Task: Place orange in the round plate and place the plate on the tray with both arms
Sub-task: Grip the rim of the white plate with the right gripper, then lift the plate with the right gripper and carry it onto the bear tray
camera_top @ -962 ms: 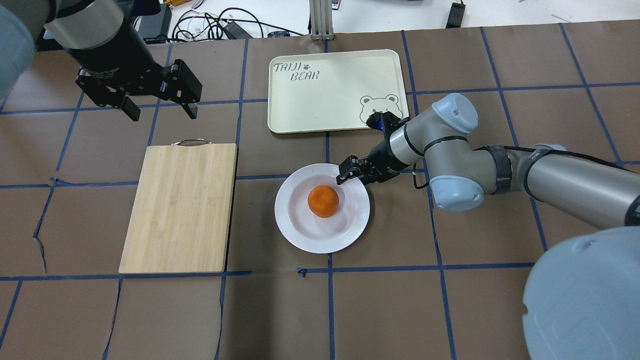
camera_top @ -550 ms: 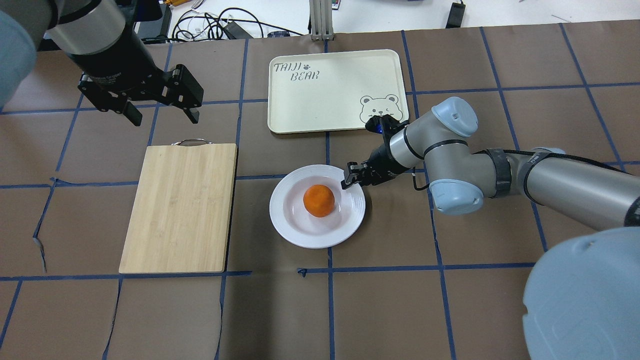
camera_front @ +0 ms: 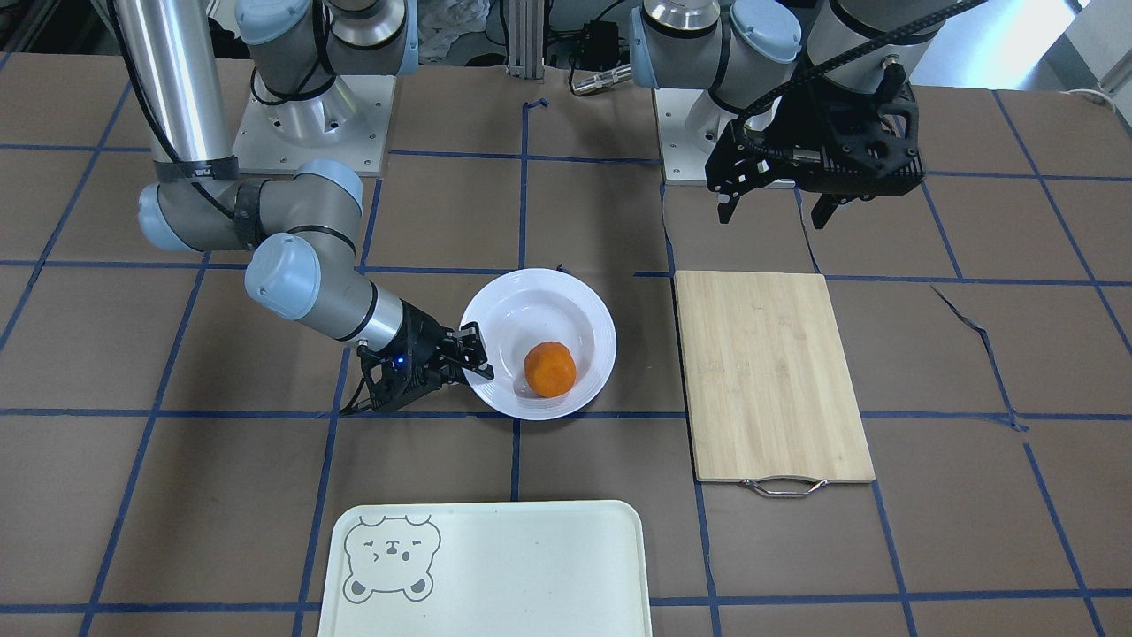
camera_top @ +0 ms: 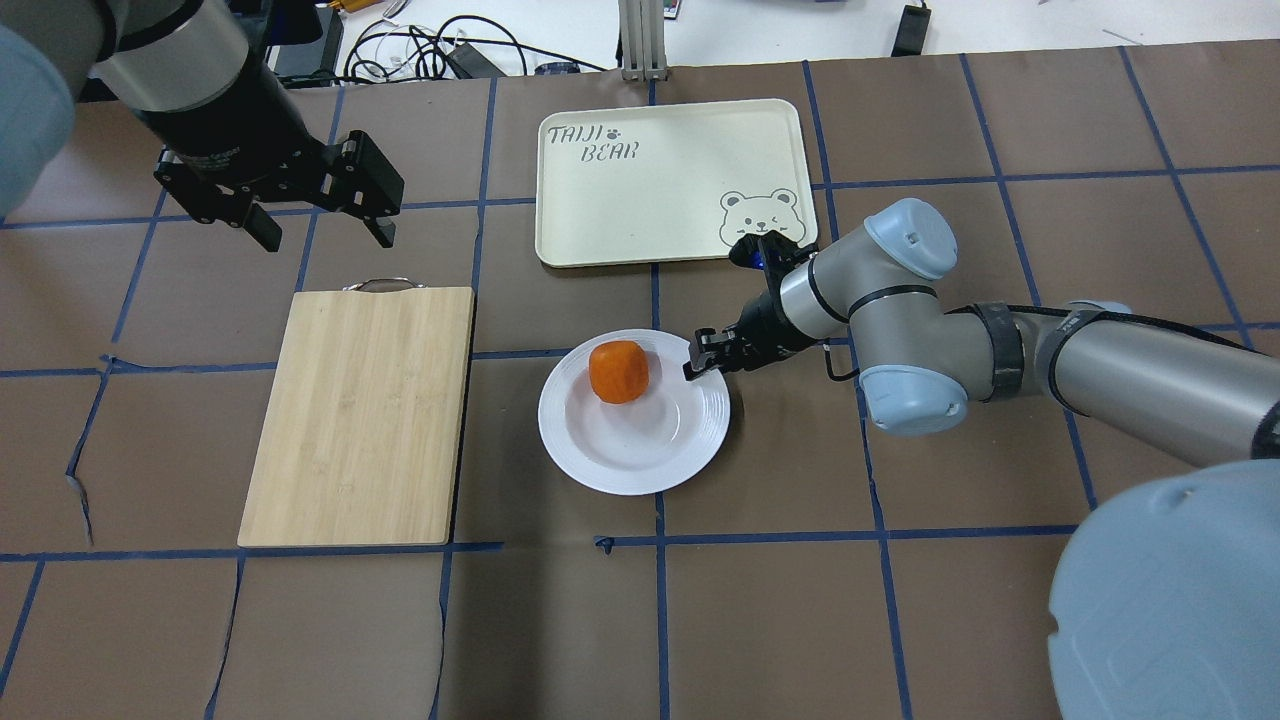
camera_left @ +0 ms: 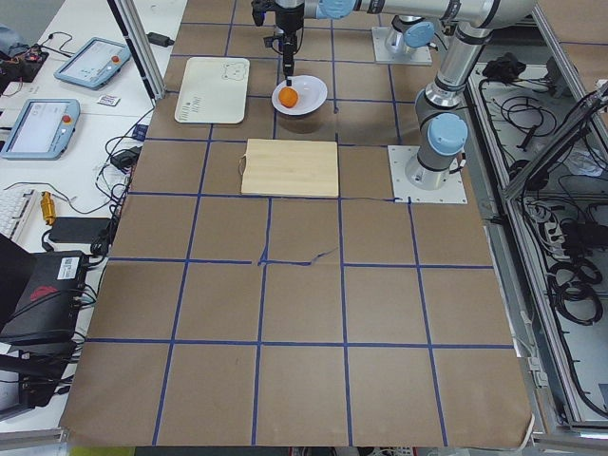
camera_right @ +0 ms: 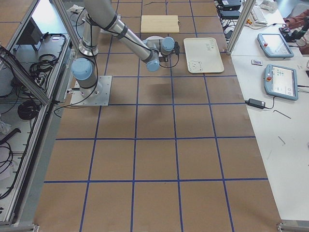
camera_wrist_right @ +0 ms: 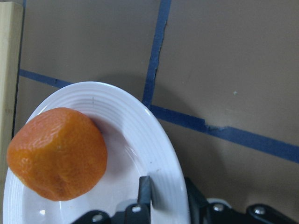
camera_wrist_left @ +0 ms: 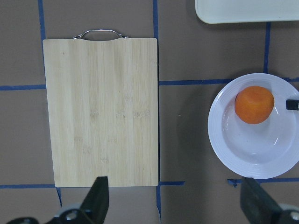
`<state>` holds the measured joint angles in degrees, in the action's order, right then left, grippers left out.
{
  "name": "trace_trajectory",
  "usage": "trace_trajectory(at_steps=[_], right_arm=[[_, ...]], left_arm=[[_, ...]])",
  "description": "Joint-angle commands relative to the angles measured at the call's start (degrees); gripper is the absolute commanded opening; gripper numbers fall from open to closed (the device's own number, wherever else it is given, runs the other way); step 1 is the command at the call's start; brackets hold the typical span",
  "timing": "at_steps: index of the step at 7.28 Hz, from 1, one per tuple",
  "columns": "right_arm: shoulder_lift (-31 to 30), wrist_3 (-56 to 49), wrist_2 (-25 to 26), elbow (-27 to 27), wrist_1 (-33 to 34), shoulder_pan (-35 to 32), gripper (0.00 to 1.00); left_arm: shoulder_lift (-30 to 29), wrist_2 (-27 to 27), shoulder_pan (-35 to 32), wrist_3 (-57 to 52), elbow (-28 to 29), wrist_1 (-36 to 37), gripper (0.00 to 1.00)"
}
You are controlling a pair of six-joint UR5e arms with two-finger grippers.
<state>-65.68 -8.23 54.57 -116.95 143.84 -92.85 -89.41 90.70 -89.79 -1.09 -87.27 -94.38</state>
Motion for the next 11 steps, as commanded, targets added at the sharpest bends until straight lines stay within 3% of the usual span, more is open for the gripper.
trace_trajectory(at_steps=[1, 4, 7, 11], right_arm=[[-0.3, 0.1, 0.1, 1.5, 3.2, 0.4, 0.0], [-0.2, 0.6, -1.5, 3.3, 3.3, 0.8, 0.0], [-0.6, 1.7, -11.1, 3.2, 3.2, 5.6, 0.0], [-0.5, 12.3, -24.0, 3.2, 3.5, 9.8, 0.0]], left_arm=[[-0.1, 0.0, 0.1, -0.2, -0.2, 0.5, 1.0], [-0.1, -0.1, 0.1, -0.2, -0.2, 0.5, 1.0], [-0.1, 0.0, 0.1, -0.2, -0.2, 0.5, 1.0], [-0.1, 0.0, 0.1, -0.3, -0.2, 0.5, 1.0]])
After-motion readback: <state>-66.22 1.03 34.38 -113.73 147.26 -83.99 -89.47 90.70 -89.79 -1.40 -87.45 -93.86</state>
